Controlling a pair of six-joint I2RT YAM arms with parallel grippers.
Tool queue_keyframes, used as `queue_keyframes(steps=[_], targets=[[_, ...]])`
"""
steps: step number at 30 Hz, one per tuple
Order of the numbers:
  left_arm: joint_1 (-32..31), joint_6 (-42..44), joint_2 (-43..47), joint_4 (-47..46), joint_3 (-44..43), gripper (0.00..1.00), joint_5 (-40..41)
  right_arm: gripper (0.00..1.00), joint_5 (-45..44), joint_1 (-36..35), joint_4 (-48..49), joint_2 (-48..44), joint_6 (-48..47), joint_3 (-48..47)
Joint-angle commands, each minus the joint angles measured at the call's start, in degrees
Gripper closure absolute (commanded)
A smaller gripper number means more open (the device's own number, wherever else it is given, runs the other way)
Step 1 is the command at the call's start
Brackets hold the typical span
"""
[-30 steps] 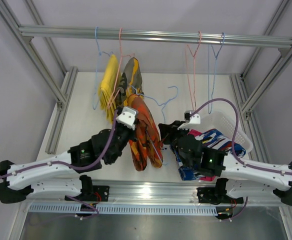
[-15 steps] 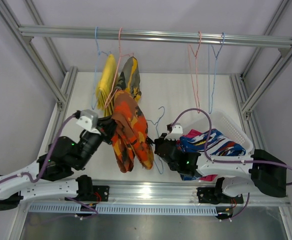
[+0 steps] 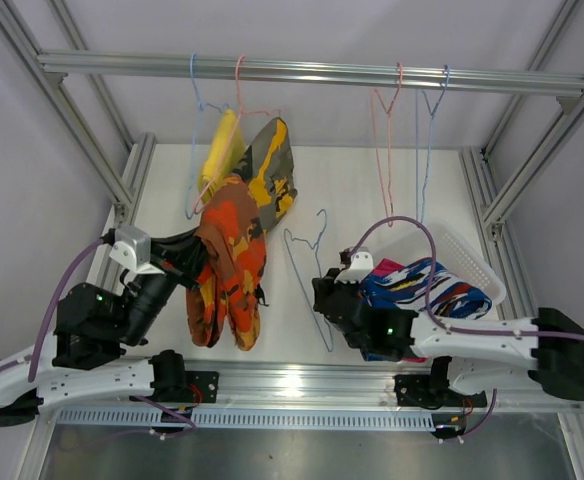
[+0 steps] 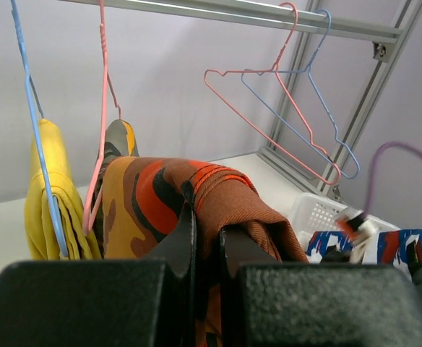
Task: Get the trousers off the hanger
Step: Place the trousers in the bin.
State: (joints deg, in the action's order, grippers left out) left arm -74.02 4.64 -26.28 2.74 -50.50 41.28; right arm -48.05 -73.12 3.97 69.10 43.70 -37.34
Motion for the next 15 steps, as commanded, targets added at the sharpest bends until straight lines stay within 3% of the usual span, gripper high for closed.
queue_keyframes(steps=[1, 10, 15], targets=[[-0.2, 0.5, 0.2, -7.9, -1.2, 0.99, -3.8, 1.0, -9.9, -4.0, -1.9, -9.7, -5.5, -5.6], [-0.2, -0.1, -1.3, -6.3, -1.5, 0.99, -6.5, 1.0, -11.1, -9.5, -7.9, -25.9, -21.3, -15.4], [-0.2, -0.9, -3.7, -4.7, -2.6, 1.0, -8.0, 1.0, -9.6, -10.1, -5.3, -31.5, -29.1, -17.6]])
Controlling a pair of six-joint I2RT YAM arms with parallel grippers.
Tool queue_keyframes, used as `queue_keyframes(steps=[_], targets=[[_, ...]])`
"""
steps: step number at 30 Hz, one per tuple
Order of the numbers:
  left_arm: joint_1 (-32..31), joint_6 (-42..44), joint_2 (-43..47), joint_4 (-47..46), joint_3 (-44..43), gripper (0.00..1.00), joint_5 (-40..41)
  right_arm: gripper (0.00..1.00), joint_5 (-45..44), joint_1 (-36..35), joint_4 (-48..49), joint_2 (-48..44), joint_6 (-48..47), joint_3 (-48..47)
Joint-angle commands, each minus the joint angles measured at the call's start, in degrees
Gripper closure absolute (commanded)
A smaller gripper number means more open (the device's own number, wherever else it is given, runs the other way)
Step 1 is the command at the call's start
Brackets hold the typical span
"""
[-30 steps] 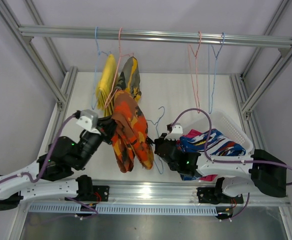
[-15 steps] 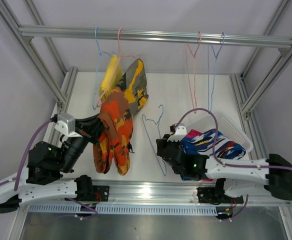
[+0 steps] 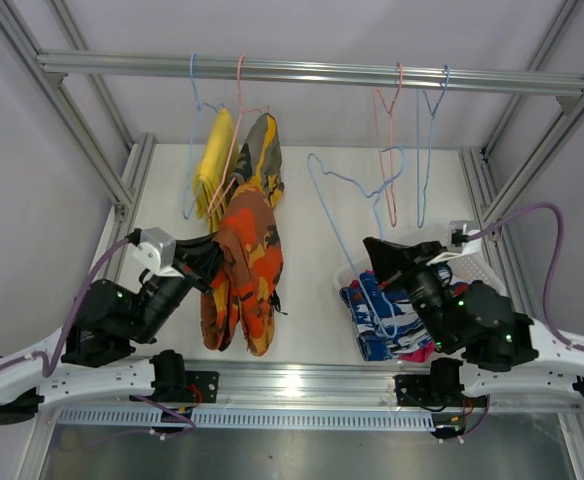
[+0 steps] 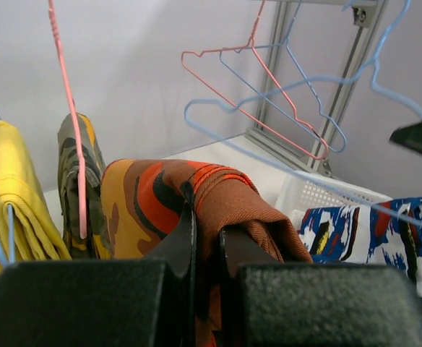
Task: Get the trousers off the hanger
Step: Place the trousers in the bin.
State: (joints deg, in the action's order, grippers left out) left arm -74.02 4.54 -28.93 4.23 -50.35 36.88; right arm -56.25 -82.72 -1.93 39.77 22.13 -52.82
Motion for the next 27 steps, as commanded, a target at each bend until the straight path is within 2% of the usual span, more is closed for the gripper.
queue_keyframes(steps=[1, 5, 11, 16, 22, 27], targets=[[-0.2, -1.3, -1.9, -5.5, -3.1, 0.99, -3.8, 1.0, -0.2, -0.4, 0.6, -2.9, -9.9, -3.5], [-0.2, -2.5, -7.9, -0.6, -6.9, 0.99, -4.2, 1.0, 0.1, -0.4, -5.5, -3.5, -14.4, -11.9], [-0.2, -3.4, -21.1, 5.2, -18.5, 0.99, -7.4, 1.0, 2.2, -0.5, -14.5, -5.5, -16.2, -21.6], [-0.2, -3.5, -34.6, 5.2, -26.3, 0.99, -5.9, 1.0, 4.9, 0.4, -18.8, -10.9, -14.3, -22.1], [-0.2, -2.9, -48.3, 4.8, -38.4, 1.0, -4.8, 1.0, 8.8, 5.2, -24.2, -16.6, -10.8, -20.4], [-0.7, -2.7, -61.6, 7.2, -52.8, 0.99, -5.9, 1.0, 11.4, 9.2, -29.4, -20.3, -8.6, -20.6]])
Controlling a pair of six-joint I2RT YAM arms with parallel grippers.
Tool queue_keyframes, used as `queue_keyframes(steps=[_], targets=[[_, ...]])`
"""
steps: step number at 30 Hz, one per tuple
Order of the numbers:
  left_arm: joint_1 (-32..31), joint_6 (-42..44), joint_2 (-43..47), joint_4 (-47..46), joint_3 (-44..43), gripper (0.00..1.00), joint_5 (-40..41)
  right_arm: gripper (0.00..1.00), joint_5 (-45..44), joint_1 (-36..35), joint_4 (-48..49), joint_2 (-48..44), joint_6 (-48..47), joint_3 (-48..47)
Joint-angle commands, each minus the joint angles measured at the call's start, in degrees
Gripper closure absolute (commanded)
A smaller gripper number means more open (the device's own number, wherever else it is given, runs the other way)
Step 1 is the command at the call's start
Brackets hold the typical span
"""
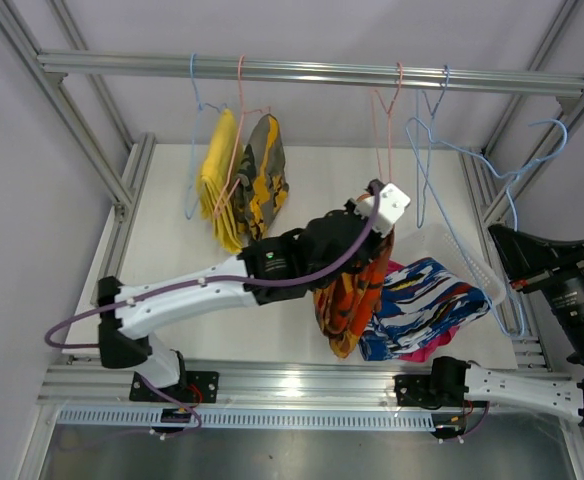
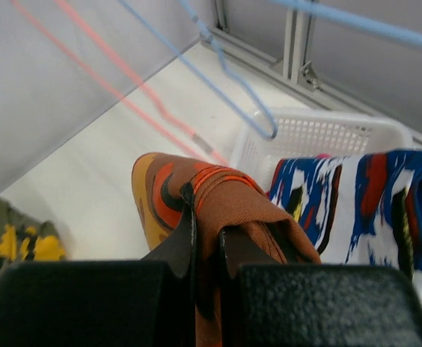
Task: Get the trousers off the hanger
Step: Place the trousers in the bin.
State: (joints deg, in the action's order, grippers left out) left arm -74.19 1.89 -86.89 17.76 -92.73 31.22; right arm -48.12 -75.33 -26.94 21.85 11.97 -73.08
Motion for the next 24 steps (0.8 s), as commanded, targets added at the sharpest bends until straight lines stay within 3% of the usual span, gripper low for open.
queue_keyframes(steps=[1, 7, 13, 16, 17, 18, 20, 24], targets=[[-0.9, 0.1, -5.3, -5.7, -14.1, 0.99, -0.6, 1.0, 4.0, 2.4, -4.9, -3.0, 1.7, -0.3], [-3.3, 2.2, -19.0, -0.4, -31.3, 0.99, -1.2, 1.0, 4.5, 4.3, -8.6, -6.3, 2.3, -0.7], [-4.6, 0.8, -28.0, 2.7, -34.3, 0.96, -3.1, 1.0, 5.4, 5.0, -12.4, -9.8, 4.0, -1.1], [-4.6, -2.0, -32.9, 5.3, -34.1, 0.66, -5.5, 1.0, 5.3, 5.4, -14.8, -11.8, 5.1, -0.8], [-4.6, -4.2, -34.0, 5.8, -34.0, 0.23, -6.4, 1.0, 5.2, 5.5, -15.9, -12.3, 5.3, -0.8], [-4.8, -4.6, -35.3, 6.1, -34.1, 0.12, -7.2, 1.0, 5.2, 5.5, -16.5, -12.6, 5.5, -0.7], [-5.9, -4.7, -38.1, 6.4, -34.6, 0.01, -6.0, 1.0, 4.6, 5.5, -17.8, -13.6, 6.0, -0.6], [-7.6, -4.1, -39.0, 5.8, -35.3, 0.01, -5.7, 1.0, 3.7, 5.5, -18.9, -14.4, 6.2, -0.1]])
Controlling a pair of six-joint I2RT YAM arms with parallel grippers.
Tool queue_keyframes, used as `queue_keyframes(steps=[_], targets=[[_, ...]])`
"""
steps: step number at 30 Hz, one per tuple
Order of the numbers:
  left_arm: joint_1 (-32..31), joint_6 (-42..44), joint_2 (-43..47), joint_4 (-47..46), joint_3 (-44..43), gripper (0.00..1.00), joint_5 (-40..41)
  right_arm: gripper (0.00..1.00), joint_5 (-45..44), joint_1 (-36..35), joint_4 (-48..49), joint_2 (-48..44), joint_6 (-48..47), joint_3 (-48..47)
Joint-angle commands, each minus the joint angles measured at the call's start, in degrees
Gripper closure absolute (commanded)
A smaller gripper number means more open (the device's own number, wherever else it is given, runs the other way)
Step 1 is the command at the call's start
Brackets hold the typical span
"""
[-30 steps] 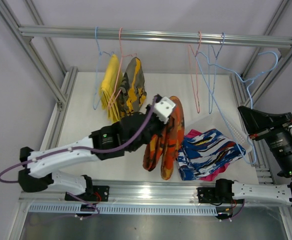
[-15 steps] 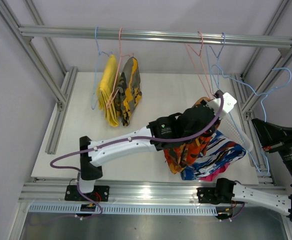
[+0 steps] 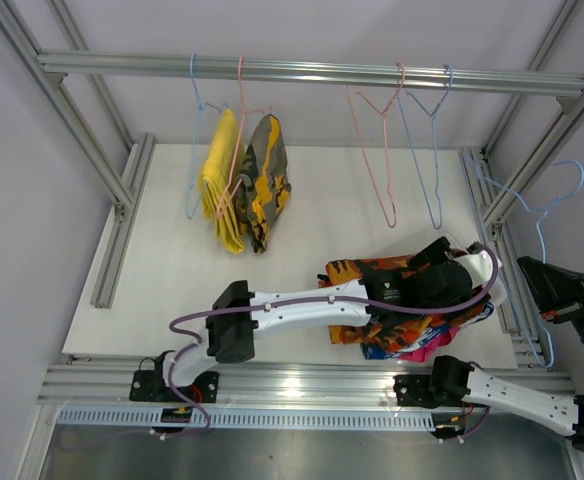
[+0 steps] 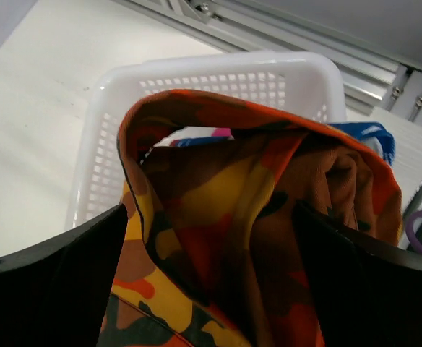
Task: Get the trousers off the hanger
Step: Place the trousers in the bin.
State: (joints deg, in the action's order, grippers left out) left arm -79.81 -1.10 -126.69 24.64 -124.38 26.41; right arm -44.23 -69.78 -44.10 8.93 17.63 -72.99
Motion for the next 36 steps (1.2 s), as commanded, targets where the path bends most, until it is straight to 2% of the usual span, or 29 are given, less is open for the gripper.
queue_keyframes(steps=[1, 6, 10, 16, 21, 22, 25, 27, 34, 36], targets=[[-2.5, -0.9, 1.1, -1.3, -3.6, 0.0, -0.8, 1.0, -0.2, -0.1, -1.6, -1.5, 0.7, 0.1], [-3.5, -0.6, 5.6, -0.7, -2.4, 0.01, 1.5, 1.0, -0.2, -0.2, -1.5, -2.0, 0.8, 1.0], [-3.7, -0.6, 12.6, -3.7, 7.6, 0.01, 1.9, 1.0, -0.5, -0.3, -1.6, -2.3, 0.8, 1.3], [-5.7, -2.2, 20.7, -2.4, 11.7, 0.0, 0.0, 1.0, -0.8, -0.7, -1.3, -2.5, 0.5, 1.1], [-5.1, -5.3, 26.4, -2.7, 18.3, 0.01, 8.7, 1.0, -0.5, -0.7, -1.1, -2.8, 0.7, 1.9], [-4.1, -9.1, 26.6, -0.5, 18.5, 0.01, 8.9, 1.0, -0.3, -0.7, -0.6, -2.9, 0.6, 2.1], [0.1, -15.3, 26.3, 2.3, 19.2, 0.01, 5.3, 1.0, 0.1, -1.0, 0.2, -3.0, 0.5, 3.0], [2.2, -15.7, 25.6, -0.2, 20.6, 0.01, 3.4, 1.0, 0.2, -1.2, 0.6, -3.0, 0.3, 3.2], [6.0, -22.5, 16.9, -3.5, 18.5, 0.01, -6.6, 1.0, -0.4, -1.9, -1.2, -3.5, 0.4, 3.1], [6.2, -24.7, 15.2, -5.0, 18.7, 0.01, -11.6, 1.0, -1.2, -2.1, -2.3, -4.1, 0.7, 3.1]])
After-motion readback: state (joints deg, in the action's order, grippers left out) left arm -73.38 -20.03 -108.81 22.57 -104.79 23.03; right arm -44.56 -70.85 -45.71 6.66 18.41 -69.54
